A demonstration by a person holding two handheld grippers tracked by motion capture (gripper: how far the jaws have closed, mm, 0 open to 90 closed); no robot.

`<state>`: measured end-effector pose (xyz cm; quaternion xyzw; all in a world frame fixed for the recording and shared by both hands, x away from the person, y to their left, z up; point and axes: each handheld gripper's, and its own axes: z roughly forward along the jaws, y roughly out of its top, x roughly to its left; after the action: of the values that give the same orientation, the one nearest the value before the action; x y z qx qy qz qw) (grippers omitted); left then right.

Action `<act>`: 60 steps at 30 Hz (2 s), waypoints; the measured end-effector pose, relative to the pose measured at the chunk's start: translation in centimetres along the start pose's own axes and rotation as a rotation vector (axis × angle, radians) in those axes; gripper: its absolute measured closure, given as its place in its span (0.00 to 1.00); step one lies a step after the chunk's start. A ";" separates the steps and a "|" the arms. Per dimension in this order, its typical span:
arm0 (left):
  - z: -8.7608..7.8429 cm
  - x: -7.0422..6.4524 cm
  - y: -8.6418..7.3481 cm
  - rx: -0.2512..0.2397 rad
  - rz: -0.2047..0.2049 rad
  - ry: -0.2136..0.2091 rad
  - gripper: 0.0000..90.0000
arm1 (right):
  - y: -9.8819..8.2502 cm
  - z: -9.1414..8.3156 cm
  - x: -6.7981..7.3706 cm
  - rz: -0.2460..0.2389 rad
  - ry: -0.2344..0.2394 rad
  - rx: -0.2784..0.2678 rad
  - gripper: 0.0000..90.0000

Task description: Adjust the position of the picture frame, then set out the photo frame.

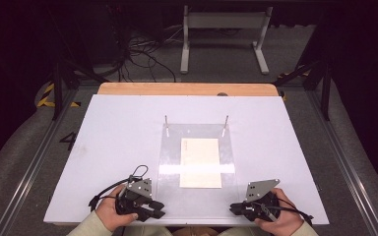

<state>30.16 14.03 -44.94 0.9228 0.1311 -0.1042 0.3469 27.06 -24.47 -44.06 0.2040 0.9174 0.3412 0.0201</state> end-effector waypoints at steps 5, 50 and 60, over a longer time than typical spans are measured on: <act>-0.4 0.1 0.1 -0.044 0.000 0.015 0.66 | 0.1 -0.2 -0.4 -0.003 0.011 -0.023 0.88; -6.4 6.0 0.4 -0.435 -0.193 0.534 0.20 | 8.2 -3.1 -12.1 0.124 -0.305 -0.328 0.70; -6.3 6.2 -0.1 -0.428 -0.211 0.537 0.21 | 9.6 -1.8 -15.7 0.169 -0.406 -0.341 0.74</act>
<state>36.59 19.40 -42.13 0.8051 0.3309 0.1366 0.4730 44.56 -25.12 -38.23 0.3377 0.8036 0.4433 0.2088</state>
